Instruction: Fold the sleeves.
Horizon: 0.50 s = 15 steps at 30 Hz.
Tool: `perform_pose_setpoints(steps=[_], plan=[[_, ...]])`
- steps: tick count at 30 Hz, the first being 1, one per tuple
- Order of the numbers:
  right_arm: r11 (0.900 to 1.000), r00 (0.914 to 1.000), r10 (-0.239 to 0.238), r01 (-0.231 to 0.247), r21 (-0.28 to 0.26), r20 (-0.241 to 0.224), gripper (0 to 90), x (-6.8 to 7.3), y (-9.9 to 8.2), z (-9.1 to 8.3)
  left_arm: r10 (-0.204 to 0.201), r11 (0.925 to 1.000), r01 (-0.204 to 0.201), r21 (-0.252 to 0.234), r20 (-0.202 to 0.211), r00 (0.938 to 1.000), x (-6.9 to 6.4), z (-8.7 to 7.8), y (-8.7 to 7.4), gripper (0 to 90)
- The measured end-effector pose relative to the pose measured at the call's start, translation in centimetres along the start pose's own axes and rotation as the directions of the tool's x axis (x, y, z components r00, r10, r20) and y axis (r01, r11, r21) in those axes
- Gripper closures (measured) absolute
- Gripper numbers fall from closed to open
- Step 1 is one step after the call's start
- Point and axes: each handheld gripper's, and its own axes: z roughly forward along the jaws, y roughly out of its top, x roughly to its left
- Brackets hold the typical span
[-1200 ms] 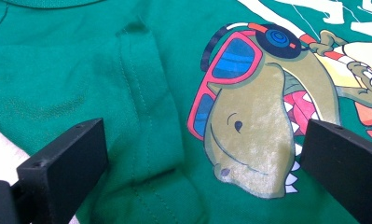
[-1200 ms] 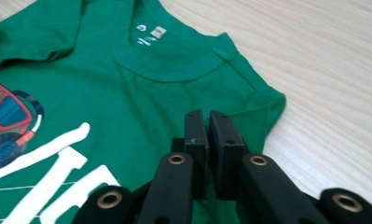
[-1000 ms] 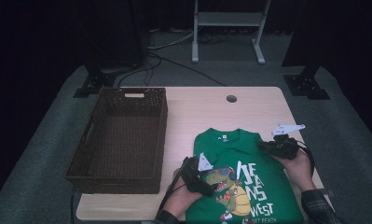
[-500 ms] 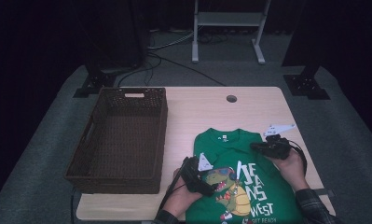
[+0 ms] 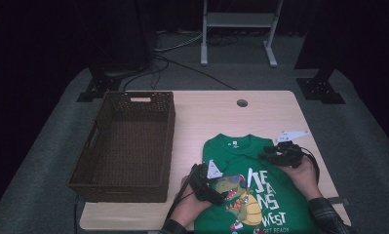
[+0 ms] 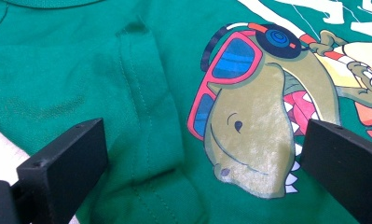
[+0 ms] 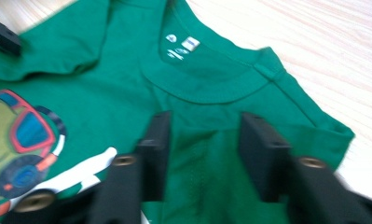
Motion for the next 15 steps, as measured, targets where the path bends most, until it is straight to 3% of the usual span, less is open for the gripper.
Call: perform_pose_setpoints(steps=[5,8,12,15], plan=[[0.998,0.9998,-0.009,0.008,-0.063,-0.016,14.7,0.2,-0.1,-0.5,0.0,1.0,0.0,0.0,0.0,1.0,0.0,0.0,0.0,0.0],[0.9978,0.9996,-0.027,0.027,-0.061,-0.007,2.1,0.5,-0.2,-0.5,0.0,1.0,0.0,0.0,0.0,1.0,0.0,0.0,0.0,0.0],[0.9948,0.9983,-0.058,0.057,-0.084,-0.004,0.0,0.9,-0.6,-0.8,0.0,1.0,0.0,0.0,0.0,1.0,0.0,0.0,0.0,0.0],[0.9958,0.9984,-0.056,0.056,-0.072,-0.003,0.0,1.1,-0.9,-1.0,0.0,1.0,0.0,0.0,0.0,1.0,0.0,0.0,0.0,0.0]])
